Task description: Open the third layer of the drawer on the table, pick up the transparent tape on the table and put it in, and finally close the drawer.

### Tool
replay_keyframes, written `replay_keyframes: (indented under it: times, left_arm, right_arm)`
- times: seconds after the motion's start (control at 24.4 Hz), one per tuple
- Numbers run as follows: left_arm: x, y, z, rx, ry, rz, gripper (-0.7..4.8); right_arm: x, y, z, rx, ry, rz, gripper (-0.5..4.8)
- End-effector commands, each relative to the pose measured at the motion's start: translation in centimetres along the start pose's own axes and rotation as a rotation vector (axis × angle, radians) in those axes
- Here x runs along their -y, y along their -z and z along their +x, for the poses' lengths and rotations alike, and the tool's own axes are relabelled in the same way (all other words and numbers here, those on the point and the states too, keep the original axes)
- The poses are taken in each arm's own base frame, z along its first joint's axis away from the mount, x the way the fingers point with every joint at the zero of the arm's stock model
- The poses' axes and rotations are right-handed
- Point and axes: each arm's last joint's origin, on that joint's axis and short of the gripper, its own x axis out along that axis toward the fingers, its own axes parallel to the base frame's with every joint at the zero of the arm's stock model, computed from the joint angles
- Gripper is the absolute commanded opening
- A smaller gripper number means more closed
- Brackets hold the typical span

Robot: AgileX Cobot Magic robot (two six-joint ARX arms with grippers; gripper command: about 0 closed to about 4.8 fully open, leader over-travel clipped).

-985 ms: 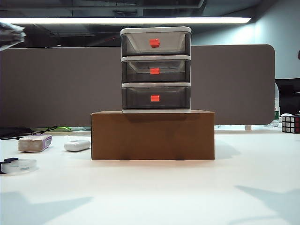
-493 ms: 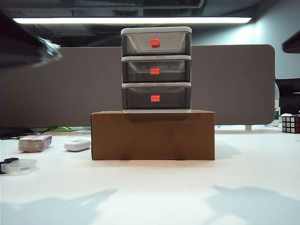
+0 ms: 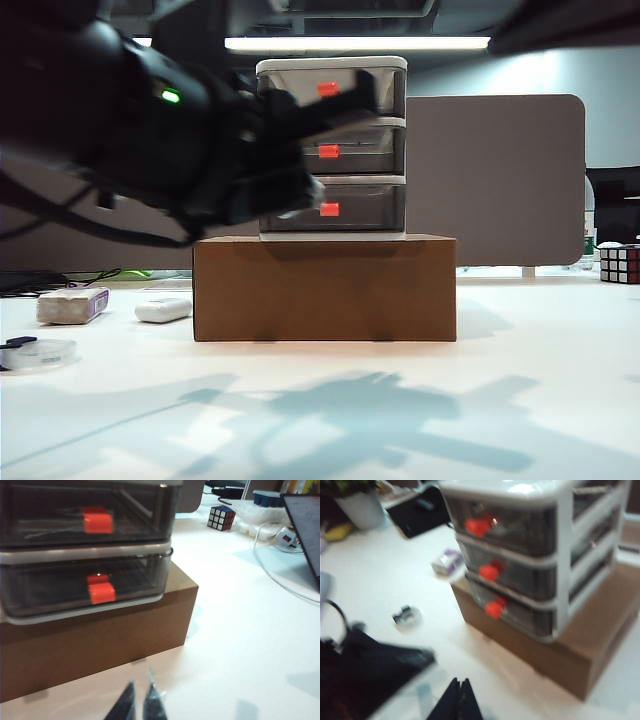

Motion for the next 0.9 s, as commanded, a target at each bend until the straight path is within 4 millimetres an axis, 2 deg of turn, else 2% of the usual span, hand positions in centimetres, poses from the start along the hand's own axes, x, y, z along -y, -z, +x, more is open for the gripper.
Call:
replay_keyframes:
  times: [0.04, 0.12, 0.25, 0.41, 0.45, 0.53, 0.74, 0.9]
  left_arm:
    - [0.6, -0.4, 1.0, 0.019, -0.003, -0.007, 0.22]
    - [0.9, -0.6, 1.4, 0.025, -0.002, -0.010, 0.23]
    - [1.5, -0.2, 3.0, 0.038, -0.137, -0.003, 0.31]
    - [1.6, 0.9, 4.0, 0.093, -0.265, -0.031, 1.26]
    - [1.6, 1.1, 4.1, 0.106, -0.271, -0.041, 1.26]
    - [1.7, 1.5, 4.3, 0.140, -0.265, -0.068, 1.60]
    - [2.2, 2.5, 5.6, 0.145, -0.312, -0.008, 1.61]
    - [3.1, 2.2, 6.9, 0.171, -0.315, 0.047, 1.62]
  right_arm:
    - [-0.1, -1.2, -0.1, 0.115, -0.016, -0.036, -0.05]
    - [-0.1, -1.7, -0.2, 0.156, -0.040, -0.049, -0.05]
    - [-0.1, -2.3, 0.7, 0.096, -0.065, -0.133, -0.05]
    - [0.0, -4.3, 2.0, 0.020, -0.069, -0.211, -0.05]
    - [0.1, -4.6, 2.1, 0.011, -0.056, -0.221, -0.05]
    - [0.2, -5.5, 2.6, 0.007, -0.028, -0.251, -0.05]
    - [0.5, -5.5, 3.8, -0.021, -0.035, -0.291, -0.05]
    - [0.6, -6.0, 4.9, -0.030, -0.044, -0.289, -0.05]
